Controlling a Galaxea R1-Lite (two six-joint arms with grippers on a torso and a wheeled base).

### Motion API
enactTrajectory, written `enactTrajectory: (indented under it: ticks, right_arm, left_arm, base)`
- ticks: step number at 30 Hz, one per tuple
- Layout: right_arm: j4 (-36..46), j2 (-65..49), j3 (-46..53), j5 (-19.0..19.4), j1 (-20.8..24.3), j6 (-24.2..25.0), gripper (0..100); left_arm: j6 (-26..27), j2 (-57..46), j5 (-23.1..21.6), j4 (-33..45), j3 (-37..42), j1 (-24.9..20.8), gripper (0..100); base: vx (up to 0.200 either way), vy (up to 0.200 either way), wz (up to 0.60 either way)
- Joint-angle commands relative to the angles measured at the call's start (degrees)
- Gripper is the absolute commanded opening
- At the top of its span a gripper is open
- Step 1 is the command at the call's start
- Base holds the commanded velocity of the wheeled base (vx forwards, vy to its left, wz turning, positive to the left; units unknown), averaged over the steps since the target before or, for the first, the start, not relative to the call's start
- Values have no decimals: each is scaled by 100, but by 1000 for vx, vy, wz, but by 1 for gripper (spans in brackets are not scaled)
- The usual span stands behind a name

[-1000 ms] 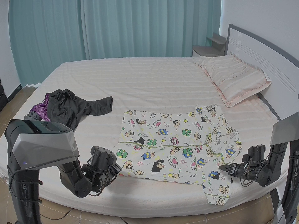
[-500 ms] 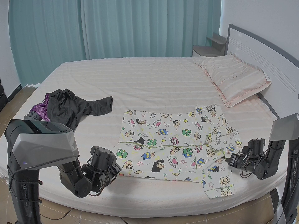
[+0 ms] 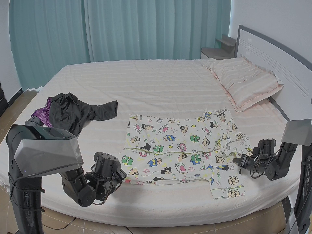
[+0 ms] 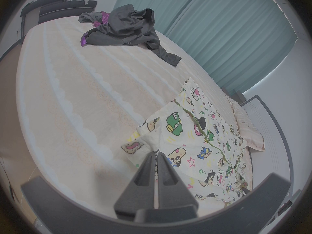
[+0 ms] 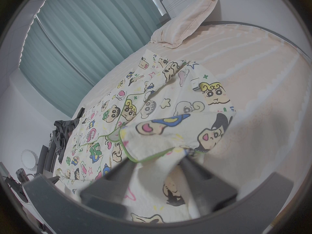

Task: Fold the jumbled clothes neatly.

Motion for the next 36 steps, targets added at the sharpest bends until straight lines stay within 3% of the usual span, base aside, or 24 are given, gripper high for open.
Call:
enactTrajectory:
  ticks: [1,7,16,17,20,24,25,28,36]
  right_arm:
    - [2,-37,65,10,-185,-29,100]
    - [28,-248,408,133,-739,-293,100]
    - [55,-714,592,291,-1539,-311,100]
    - [46,-881,891,537,-1574,-319,100]
    - [2,-1057,1436,1029,-1539,-574,100]
    - [-24,-942,1761,1249,-1512,-1128,100]
    - [-24,-881,1946,1425,-1486,-1497,100]
    - [-24,-855,2218,1811,-1328,-1884,100]
    - [-68,-406,2148,1926,-809,-2148,100]
  left_arm:
    - [-2,18,-1,-2,5,-1,0]
    - [-11,27,-1,-11,-4,-10,0]
    - [-20,71,-18,-11,-22,-1,0]
    - [-20,71,-18,-11,-22,-10,0]
    - [-20,71,-18,-54,-4,-10,0]
    - [-20,80,-18,-54,13,-10,0]
    - [-20,89,-27,-54,13,-10,0]
    - [-11,89,-36,-54,13,-10,0]
    - [-20,80,-36,-54,22,-10,0]
  base:
    - [0,0,0]
    - [0,0,0]
    - [0,0,0]
    - [0,0,0]
    - [0,0,0]
    - [0,0,0]
    - [0,0,0]
    - [0,0,0]
    - [0,0,0]
